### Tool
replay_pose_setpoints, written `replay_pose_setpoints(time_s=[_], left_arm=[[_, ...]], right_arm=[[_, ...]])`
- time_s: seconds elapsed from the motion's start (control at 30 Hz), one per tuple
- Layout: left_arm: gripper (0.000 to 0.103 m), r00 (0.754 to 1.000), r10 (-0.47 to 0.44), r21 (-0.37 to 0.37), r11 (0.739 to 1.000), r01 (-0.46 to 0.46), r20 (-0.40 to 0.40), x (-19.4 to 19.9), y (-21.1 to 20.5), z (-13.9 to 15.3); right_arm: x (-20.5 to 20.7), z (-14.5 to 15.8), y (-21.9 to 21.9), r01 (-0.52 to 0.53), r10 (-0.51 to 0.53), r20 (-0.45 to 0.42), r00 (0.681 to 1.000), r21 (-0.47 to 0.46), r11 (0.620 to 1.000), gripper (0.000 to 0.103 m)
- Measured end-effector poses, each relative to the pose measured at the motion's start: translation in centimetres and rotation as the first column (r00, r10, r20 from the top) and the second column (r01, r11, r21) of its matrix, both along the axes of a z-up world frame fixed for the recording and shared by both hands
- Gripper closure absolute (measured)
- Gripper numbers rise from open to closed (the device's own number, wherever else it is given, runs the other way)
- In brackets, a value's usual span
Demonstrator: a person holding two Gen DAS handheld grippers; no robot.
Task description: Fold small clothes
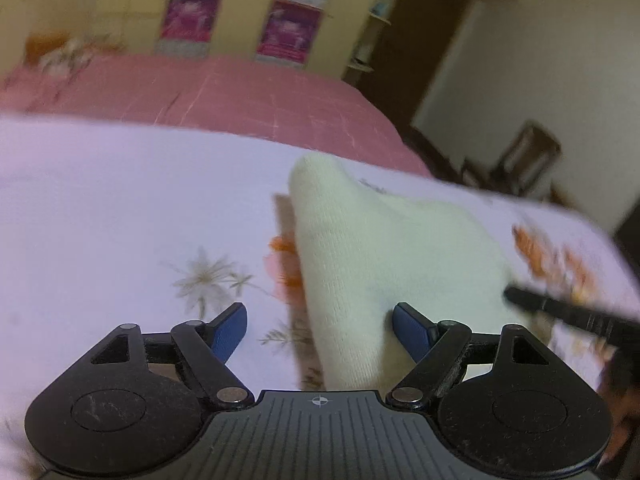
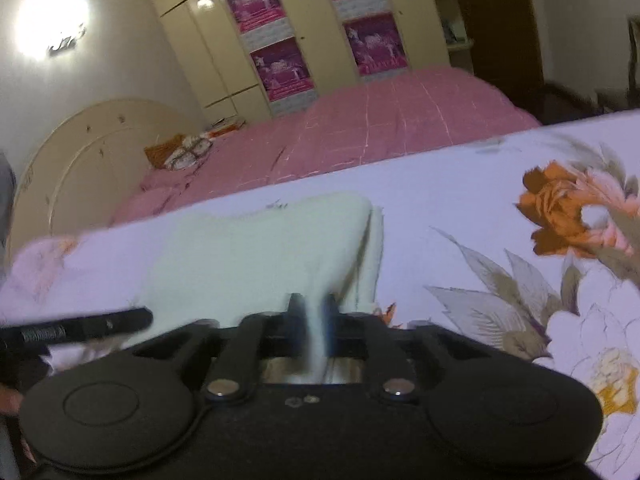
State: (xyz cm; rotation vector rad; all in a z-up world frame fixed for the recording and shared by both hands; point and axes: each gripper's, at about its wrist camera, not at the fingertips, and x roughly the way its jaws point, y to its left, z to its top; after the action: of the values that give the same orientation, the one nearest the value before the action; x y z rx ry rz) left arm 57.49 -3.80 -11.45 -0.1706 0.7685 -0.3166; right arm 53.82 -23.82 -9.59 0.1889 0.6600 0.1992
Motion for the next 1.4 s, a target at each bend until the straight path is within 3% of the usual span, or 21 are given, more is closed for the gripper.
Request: replay_pose_setpoints(time_s=[0.07, 0.17, 0.2, 0.27, 0.33, 0.5, 0.6, 0.7, 0.87, 0.93, 1.1, 1.27, 1.33, 1.4], left_arm=[[0.023, 1.000, -0.013, 0.042, 0.999, 0.012, 0.014, -0.1, -0.8, 0.2], [0.023, 0.998, 0.010, 0.045, 0.999, -0.012, 0.058, -0.2, -0.7, 1.2], [0.023, 0.996, 0.014, 0.040, 0.999, -0.018, 0.091, -0.4, -0.6, 1.7], [0.023, 0.991, 0.036, 0.032, 0.999, -0.040, 0.128, 0.2, -0.4, 2.3], [0.023, 0.988, 0.089, 0.037, 0.995, -0.095, 0.129, 1.5, -0.4, 2.6], [0.023, 0.974, 0.205, -0.005, 0.979, -0.205, 0.094, 4.0, 0.7, 2.1], [0.023, 0.984, 0.177, 0.043, 0.983, -0.178, 0.021, 5.7, -0.1, 0.2], [0.018, 0.985, 0.173, 0.068, 0.982, -0.174, 0.021, 6.1, -0.4, -0.6], [0.018, 0.985, 0.165, 0.092, 0.981, -0.169, 0.048, 5.2, -0.6, 1.1], [0.018, 0.987, 0.145, 0.096, 0.984, -0.152, 0.069, 3.9, -1.0, 2.1], [0.018, 0.994, 0.088, 0.093, 0.991, -0.093, 0.061, 0.7, -1.8, 2.5], [0.018, 0.999, 0.037, 0.121, 0.992, -0.041, 0.036, -1.2, -3.2, 1.1], [0.018, 0.999, 0.004, 0.153, 0.988, -0.011, 0.044, -2.1, -3.8, 1.2], [0.018, 0.999, -0.008, 0.165, 0.986, -0.001, 0.051, -2.9, -3.6, 2.1]], right_arm=[[-0.1, 0.0, -0.6, 0.025, -0.025, -0.010, 1.000, -0.015, 1.000, 0.097], [0.3, 0.1, -0.3, -0.003, 0.002, -0.053, 0.999, -0.027, 1.000, 0.096], [0.2, 0.7, -0.1, -0.002, 0.001, -0.042, 0.999, -0.037, 0.999, 0.095], [-0.5, 2.3, 0.3, 0.032, -0.029, 0.051, 0.998, -0.052, 0.998, 0.083], [-0.1, 3.2, 0.5, 0.035, -0.030, 0.105, 0.994, -0.046, 0.998, 0.080], [3.0, 2.5, 2.8, -0.009, 0.018, 0.094, 0.995, -0.098, 0.995, 0.081], [4.2, 0.9, 3.7, -0.041, 0.049, 0.041, 0.998, -0.172, 0.984, 0.085], [4.9, -0.6, 3.4, -0.011, 0.011, -0.003, 1.000, -0.266, 0.964, 0.085], [4.4, -0.1, 3.7, 0.001, -0.001, 0.000, 1.000, -0.266, 0.964, 0.079], [3.4, 0.8, 3.6, 0.014, -0.005, 0.038, 0.999, -0.253, 0.967, 0.068], [-0.5, 1.9, 3.0, 0.014, 0.001, 0.085, 0.996, -0.183, 0.983, 0.065], [-2.9, 0.9, 3.2, 0.042, -0.031, 0.064, 0.997, -0.183, 0.982, 0.064], [-2.5, -0.2, 3.2, 0.072, -0.070, 0.017, 0.997, -0.200, 0.977, 0.055], [-2.5, -0.6, 2.1, 0.105, -0.108, -0.017, 0.994, -0.140, 0.985, 0.050]])
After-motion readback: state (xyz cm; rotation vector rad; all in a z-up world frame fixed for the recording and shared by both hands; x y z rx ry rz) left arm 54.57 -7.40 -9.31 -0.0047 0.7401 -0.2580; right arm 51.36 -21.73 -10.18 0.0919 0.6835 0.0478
